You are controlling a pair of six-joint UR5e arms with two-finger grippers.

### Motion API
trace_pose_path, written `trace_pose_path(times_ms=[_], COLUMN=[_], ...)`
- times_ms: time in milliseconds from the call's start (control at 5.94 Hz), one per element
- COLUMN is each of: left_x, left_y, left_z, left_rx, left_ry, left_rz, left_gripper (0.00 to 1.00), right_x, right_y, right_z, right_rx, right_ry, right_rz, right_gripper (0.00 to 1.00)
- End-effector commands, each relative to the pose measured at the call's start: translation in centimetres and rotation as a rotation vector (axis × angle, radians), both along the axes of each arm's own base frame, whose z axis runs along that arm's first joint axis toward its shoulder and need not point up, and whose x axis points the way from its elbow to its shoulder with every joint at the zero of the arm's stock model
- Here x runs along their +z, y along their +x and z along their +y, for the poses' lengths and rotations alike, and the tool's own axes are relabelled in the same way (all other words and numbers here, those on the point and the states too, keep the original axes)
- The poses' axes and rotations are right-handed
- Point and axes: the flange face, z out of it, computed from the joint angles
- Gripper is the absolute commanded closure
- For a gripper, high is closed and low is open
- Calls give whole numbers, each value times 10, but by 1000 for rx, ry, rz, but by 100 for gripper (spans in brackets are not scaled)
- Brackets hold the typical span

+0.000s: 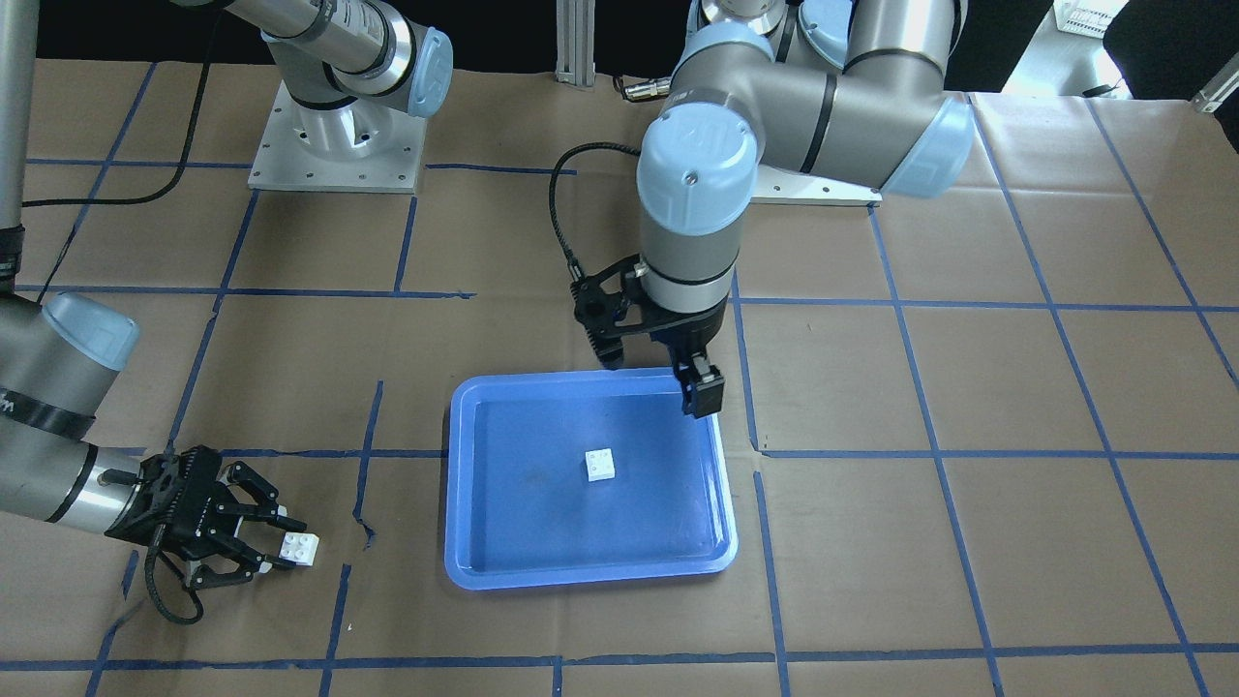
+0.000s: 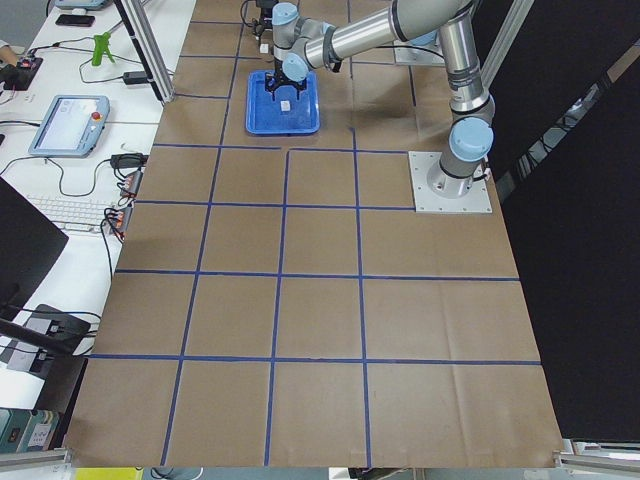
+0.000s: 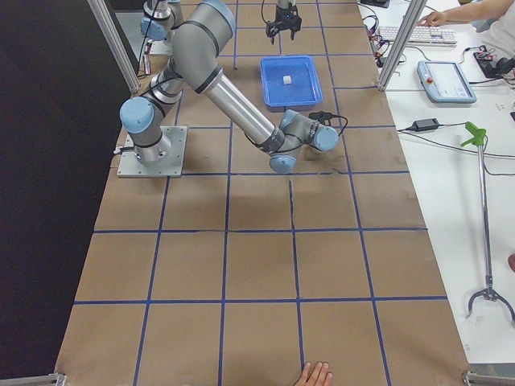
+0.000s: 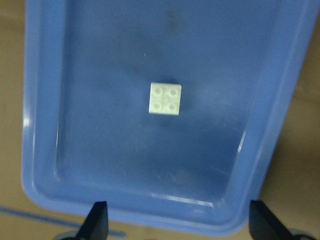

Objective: Assemble white blocks and place on blue tray

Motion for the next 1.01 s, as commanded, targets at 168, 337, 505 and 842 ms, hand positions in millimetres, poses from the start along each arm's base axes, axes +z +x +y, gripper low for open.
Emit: trace_pose_path(times_ms=[168, 337, 505, 842], left_x=[102, 106, 109, 119], left_y=[72, 87, 105, 107], left_z=[52, 50, 46, 47], left_rx=[515, 786, 896, 1129], left_ry=[-66, -90, -95, -99], left_rz=[9, 11, 24, 96], left_gripper=[1, 1, 1, 1], right_x=[23, 76, 108, 116], right_y=[-4, -3, 7, 82], right_z=[-10, -10, 5, 41], right_rx=[-10, -10, 9, 122], right_ry=[-39, -87, -53, -24], right_rz=[16, 35, 20, 4], right_gripper=[75, 77, 77, 77])
